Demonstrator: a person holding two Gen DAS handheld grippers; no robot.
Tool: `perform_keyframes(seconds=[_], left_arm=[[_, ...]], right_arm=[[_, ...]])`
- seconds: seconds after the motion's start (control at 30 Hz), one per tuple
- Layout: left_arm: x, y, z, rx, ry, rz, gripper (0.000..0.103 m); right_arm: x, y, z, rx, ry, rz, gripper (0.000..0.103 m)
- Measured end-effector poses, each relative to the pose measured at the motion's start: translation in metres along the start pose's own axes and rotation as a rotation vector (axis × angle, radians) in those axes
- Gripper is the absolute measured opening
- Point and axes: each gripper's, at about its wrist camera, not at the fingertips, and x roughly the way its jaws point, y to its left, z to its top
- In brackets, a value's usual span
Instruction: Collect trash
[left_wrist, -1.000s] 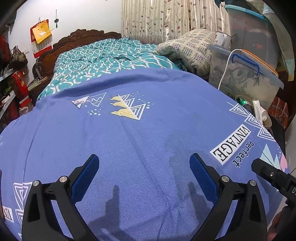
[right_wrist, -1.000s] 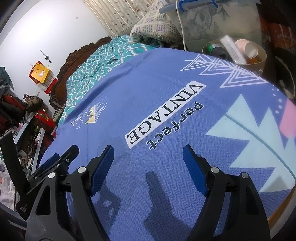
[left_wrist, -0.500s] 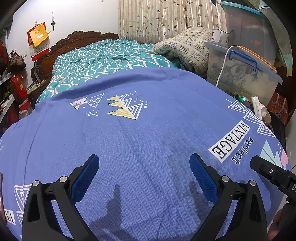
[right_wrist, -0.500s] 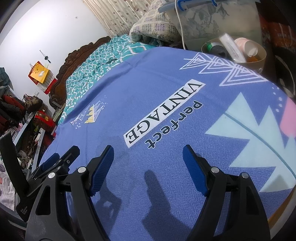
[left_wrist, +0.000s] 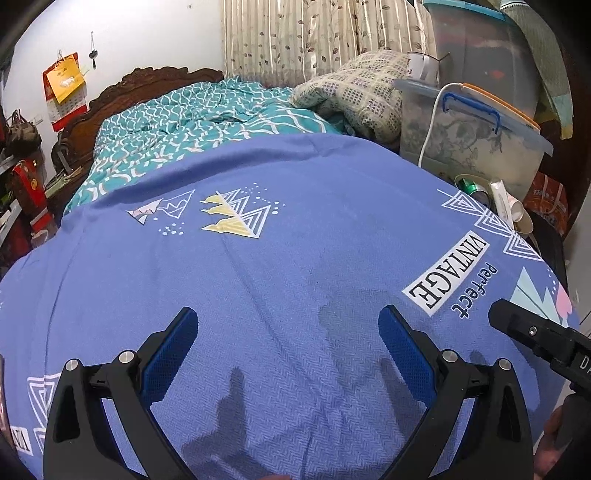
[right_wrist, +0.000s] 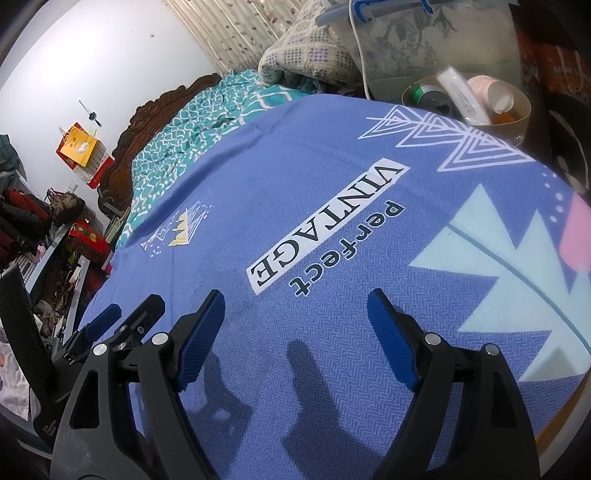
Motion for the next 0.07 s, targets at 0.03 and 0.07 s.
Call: perform_keyframes(seconds=[0.03,0.07], left_arm=[[0.0004,0.0008,-0.0002,-0.002,0.001,-0.002,0.094],[0.0010,0.0006,-0.0002,-0.003,0.003,-0.003,0.094]], right_arm=[[-0.0001,0.0000,0.0004,0.000,0.002,0.000,0.080],[0.0002,0.0000,0.0002,0.000,0.004,0.000,0.080]])
